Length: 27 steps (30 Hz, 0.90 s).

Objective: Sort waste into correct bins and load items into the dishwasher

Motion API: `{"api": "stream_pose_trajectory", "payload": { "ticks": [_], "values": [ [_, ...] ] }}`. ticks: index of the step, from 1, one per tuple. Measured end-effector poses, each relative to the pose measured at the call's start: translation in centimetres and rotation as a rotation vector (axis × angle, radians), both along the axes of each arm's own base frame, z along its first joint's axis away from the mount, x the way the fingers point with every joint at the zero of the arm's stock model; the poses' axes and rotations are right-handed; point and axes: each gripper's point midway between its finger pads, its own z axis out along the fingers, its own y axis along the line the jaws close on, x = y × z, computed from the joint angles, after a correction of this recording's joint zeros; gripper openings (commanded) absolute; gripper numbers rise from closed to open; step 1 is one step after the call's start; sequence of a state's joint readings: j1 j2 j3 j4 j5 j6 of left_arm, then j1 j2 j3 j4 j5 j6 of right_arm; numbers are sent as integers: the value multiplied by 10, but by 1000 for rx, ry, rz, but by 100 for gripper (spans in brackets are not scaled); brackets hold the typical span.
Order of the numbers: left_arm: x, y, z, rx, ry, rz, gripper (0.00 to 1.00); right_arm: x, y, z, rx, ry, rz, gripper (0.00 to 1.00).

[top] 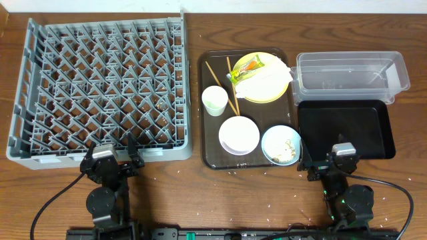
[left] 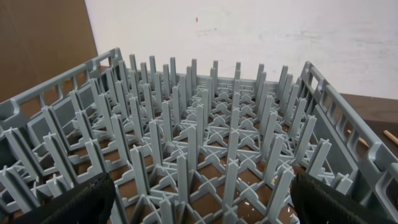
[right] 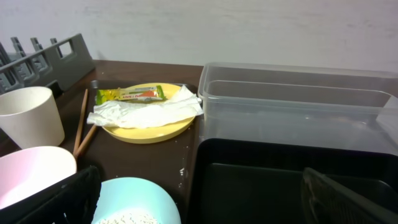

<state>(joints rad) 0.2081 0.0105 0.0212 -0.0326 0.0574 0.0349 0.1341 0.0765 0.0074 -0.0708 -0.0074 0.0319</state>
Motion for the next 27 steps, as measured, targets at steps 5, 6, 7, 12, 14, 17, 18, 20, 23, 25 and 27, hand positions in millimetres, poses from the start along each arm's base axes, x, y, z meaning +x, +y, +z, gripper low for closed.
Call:
{"api": "stream_pose_trajectory", "payload": {
  "ticks": [5,6,7,12,14,17,18,20,23,25,27],
  "values": [
    [0,0,0,0,0,0,91,0,0,0,0,0,0,99],
    [0,0,0,0,0,0,91,0,0,0,0,0,0,99],
    [0,0,0,0,0,0,91,0,0,0,0,0,0,99],
    [0,0,0,0,0,0,91,0,0,0,0,0,0,99],
    [0,0,0,0,0,0,91,0,0,0,0,0,0,99],
    [0,0,0,0,0,0,91,0,0,0,0,0,0,99],
    [0,0,0,0,0,0,91,0,0,0,0,0,0,99],
    [0,0,0,0,0,0,91,0,0,0,0,0,0,99],
    [0,0,0,0,0,0,91,0,0,0,-10,-1,0,99],
    [0,0,0,0,0,0,91,0,-1,0,-36,-5,2,99],
    [0,0,0,0,0,0,91,0,-1,0,-54,-8,3,99]
  ]
}}
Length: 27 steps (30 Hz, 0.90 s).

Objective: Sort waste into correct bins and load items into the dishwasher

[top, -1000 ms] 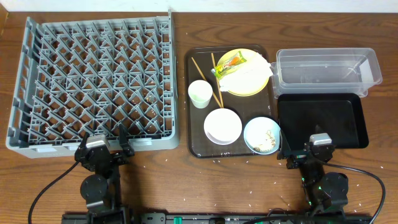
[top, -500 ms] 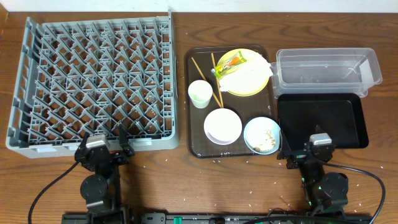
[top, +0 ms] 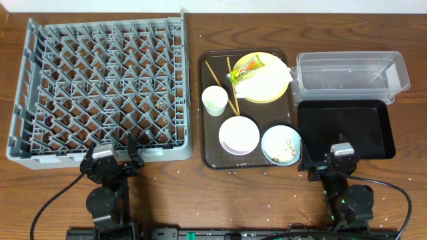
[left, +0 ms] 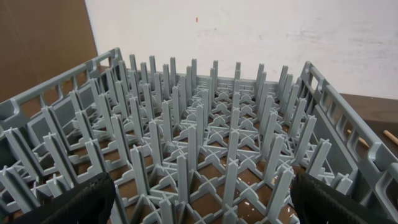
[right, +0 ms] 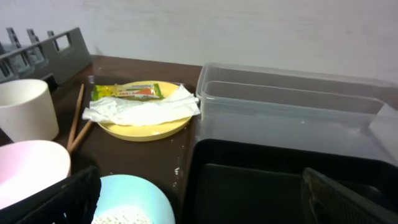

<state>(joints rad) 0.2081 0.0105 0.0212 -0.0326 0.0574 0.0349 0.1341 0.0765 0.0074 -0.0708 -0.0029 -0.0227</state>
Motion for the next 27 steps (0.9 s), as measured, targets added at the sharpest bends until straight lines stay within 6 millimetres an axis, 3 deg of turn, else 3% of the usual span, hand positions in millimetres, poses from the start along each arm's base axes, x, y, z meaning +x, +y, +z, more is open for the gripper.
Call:
{"api": "stream_pose_trajectory", "payload": {
  "ticks": [8,12,16,21,26,27],
  "values": [
    [0,0,0,0,0,0,91,0,-2,1,-31,-9,-8,99],
    [0,0,0,0,0,0,91,2,-4,14,-31,-64,-18,99],
    [0,0,0,0,0,0,91,2,2,45,-10,-189,9,99],
    [0,0,0,0,0,0,91,-1,8,65,5,-215,49,99],
    [0,0,0,0,0,0,91,1,15,129,13,-247,86,99],
    [0,0,0,0,0,0,91,2,16,134,13,-244,93,99]
  ]
}}
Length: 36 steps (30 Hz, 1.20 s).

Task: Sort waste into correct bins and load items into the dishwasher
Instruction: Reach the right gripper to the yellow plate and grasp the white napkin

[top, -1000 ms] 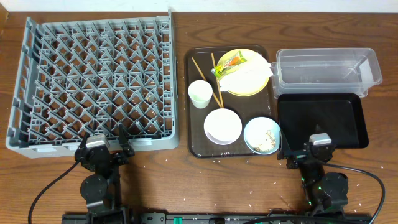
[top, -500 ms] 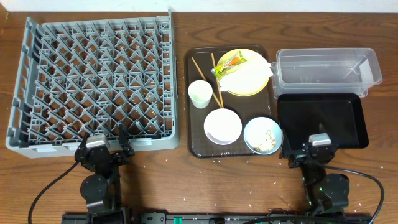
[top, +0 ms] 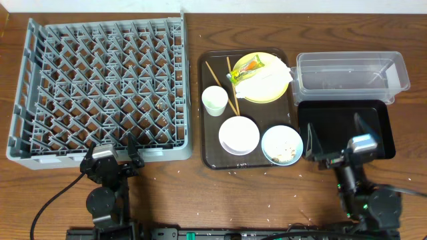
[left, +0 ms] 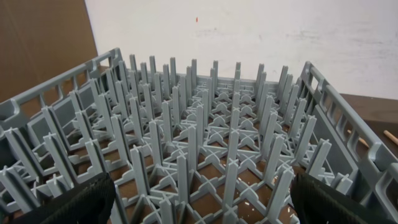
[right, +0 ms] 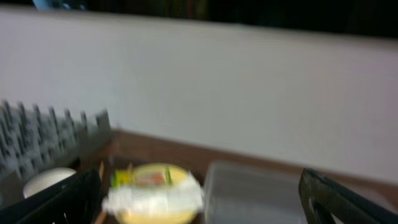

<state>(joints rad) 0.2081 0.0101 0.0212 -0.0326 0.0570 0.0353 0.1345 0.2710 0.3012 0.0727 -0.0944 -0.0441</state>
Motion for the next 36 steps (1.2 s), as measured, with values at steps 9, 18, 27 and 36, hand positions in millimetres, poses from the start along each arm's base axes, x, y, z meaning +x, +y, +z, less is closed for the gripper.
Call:
{"api": "stream_pose_trajectory", "payload": {
  "ticks": [9,18,27,36],
  "values": [
    [0,0,0,0,0,0,91,60,38,50,-26,254,177,99],
    [0,0,0,0,1,0,91,147,74,58,33,642,309,99],
    [0,0,0,0,0,0,91,201,114,-16,74,1019,382,99],
    [0,0,0,0,0,0,91,230,138,-85,147,1143,419,99]
  ]
}}
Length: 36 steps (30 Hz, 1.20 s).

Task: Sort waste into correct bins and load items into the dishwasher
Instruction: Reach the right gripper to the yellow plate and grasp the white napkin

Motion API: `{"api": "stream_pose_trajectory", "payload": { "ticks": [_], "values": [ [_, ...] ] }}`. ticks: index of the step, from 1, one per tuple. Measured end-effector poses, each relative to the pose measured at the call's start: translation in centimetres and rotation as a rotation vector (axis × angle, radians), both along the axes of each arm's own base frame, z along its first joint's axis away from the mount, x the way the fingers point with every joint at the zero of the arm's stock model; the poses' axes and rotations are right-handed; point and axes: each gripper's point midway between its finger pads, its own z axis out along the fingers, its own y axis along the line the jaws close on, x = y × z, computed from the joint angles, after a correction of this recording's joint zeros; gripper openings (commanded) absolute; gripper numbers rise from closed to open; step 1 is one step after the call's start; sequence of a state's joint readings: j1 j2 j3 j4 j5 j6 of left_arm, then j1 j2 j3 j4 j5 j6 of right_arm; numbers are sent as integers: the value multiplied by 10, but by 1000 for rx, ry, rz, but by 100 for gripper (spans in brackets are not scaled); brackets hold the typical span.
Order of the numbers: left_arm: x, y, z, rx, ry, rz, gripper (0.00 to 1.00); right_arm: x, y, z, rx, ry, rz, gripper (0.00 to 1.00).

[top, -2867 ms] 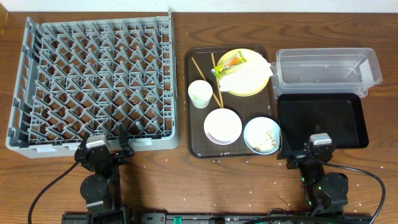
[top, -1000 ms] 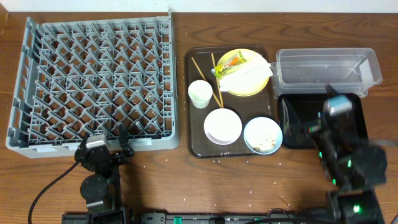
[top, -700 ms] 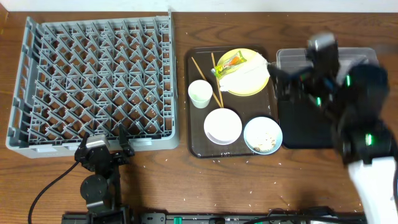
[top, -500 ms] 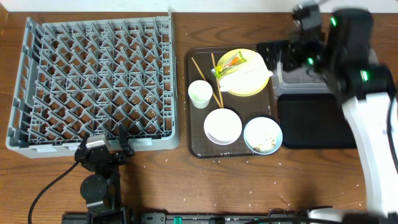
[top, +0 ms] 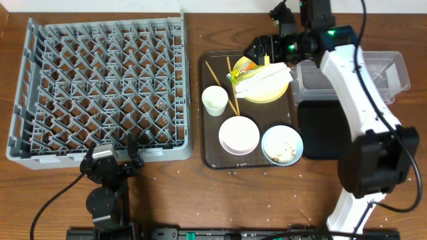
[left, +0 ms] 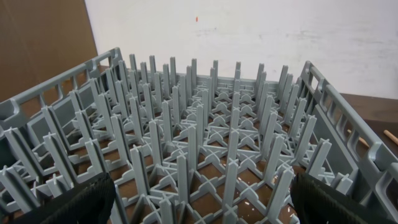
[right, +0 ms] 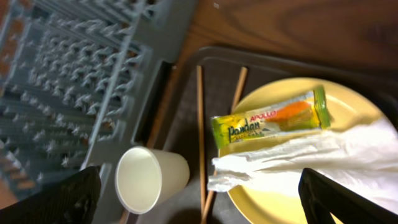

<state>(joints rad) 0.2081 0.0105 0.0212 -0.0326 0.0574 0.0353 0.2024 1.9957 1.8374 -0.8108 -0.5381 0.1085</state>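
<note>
On the brown tray [top: 208, 107] a yellow plate [top: 275, 91] carries a green-orange snack wrapper [right: 270, 121] and a crumpled white napkin [right: 305, 158]. Two chopsticks [right: 200, 124] and a white paper cup [right: 149, 180] lie left of the plate. A white bowl [top: 239, 135] and a blue bowl [top: 281, 145] with crumbs sit at the tray's front. My right gripper [right: 199, 208] hangs open above the plate's left edge, holding nothing. My left gripper [left: 199, 205] rests open at the front edge of the grey dish rack [top: 100, 80].
A clear plastic bin [top: 387, 70] stands at the back right, with a black bin [top: 320, 133] in front of it, partly under my right arm. The wooden table shows around the rack and the tray.
My right gripper was low at the table's front by the black bin, facing the wall. Now it is over the back of the tray, looking down on the plate. The left arm has not moved.
My right gripper first rested open at the front edge beside the black bin, then shifted slightly, then stood raised and further right. Now it hangs over the yellow plate. The left gripper stayed by the rack, and the tray's items have not moved.
</note>
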Motion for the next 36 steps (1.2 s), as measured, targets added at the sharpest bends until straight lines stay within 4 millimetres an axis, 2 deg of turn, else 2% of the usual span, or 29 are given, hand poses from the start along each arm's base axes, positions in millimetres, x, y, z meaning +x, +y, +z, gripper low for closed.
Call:
{"api": "stream_pose_trajectory", "payload": {
  "ticks": [3,7,10,13,18,23,27,29,31,32,33,35,36],
  "values": [
    [0,0,0,0,0,0,91,5,-3,-32,-42,134,-172,96],
    [0,0,0,0,0,0,91,6,-13,-76,-153,270,-448,99],
    [0,0,0,0,0,0,91,7,-15,-96,-220,294,-591,99],
    [0,0,0,0,0,0,91,8,-16,-109,-274,285,-689,99],
    [0,0,0,0,0,0,91,10,-16,-133,-323,285,-766,95],
    [0,0,0,0,0,0,91,8,-21,-168,-367,331,-799,91],
    [0,0,0,0,0,0,91,10,-21,-177,-367,334,-810,86],
    [0,0,0,0,0,0,91,11,-20,-177,-362,332,-815,80],
    [0,0,0,0,0,0,91,12,-20,-177,-360,332,-821,66],
    [0,0,0,0,0,0,91,11,-21,-179,-364,335,-818,48],
    [0,0,0,0,0,0,91,11,-21,-181,-365,338,-823,38],
    [0,0,0,0,0,0,91,12,-21,-182,-362,337,-829,9],
    [0,0,0,0,0,0,91,12,-20,-182,-363,338,-825,2]
  ]
}}
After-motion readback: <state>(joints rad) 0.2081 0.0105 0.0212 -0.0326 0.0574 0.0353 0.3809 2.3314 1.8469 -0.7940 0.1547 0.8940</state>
